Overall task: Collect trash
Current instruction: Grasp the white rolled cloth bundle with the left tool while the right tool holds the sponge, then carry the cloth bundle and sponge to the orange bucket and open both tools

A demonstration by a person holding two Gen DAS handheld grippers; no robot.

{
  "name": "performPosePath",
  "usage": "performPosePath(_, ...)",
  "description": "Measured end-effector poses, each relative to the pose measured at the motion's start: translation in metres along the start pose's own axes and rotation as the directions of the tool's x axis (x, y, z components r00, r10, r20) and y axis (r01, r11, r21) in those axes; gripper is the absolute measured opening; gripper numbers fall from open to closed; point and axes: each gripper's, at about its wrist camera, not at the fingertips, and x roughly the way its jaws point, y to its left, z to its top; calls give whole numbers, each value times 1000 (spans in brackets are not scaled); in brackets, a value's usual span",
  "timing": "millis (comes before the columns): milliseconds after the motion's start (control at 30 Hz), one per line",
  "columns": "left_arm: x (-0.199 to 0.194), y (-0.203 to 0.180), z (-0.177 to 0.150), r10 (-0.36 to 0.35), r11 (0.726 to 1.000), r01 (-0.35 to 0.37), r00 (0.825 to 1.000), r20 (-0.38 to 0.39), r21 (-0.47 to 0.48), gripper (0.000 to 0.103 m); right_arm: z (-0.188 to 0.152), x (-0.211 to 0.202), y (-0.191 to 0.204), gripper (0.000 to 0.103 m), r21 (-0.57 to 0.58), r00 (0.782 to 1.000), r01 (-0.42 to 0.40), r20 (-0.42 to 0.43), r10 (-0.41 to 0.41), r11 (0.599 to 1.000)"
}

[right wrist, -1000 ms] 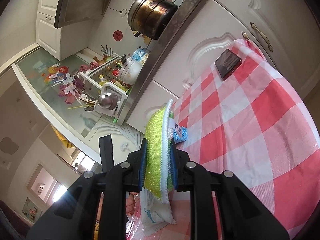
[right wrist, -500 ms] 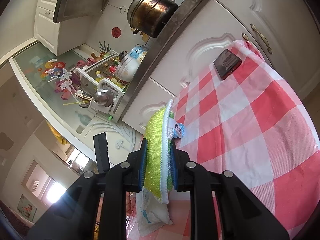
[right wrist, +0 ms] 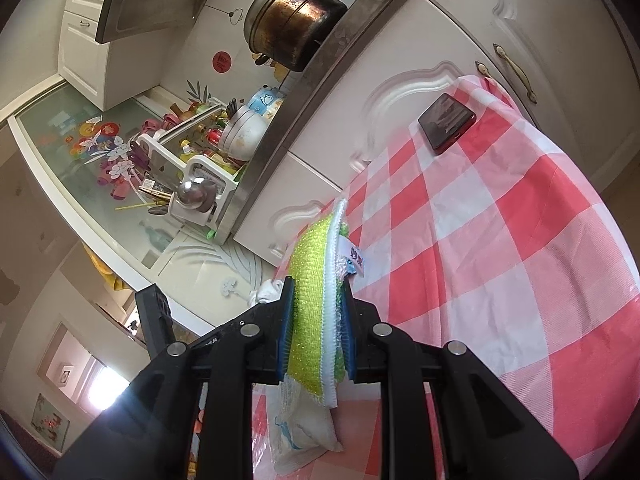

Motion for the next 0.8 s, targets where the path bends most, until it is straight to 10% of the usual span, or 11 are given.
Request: performPosePath(800,-99,121,-54,-36,985,48,997,70,-169,66,-29,48,91,22,-145,994,21,-104,-36,989)
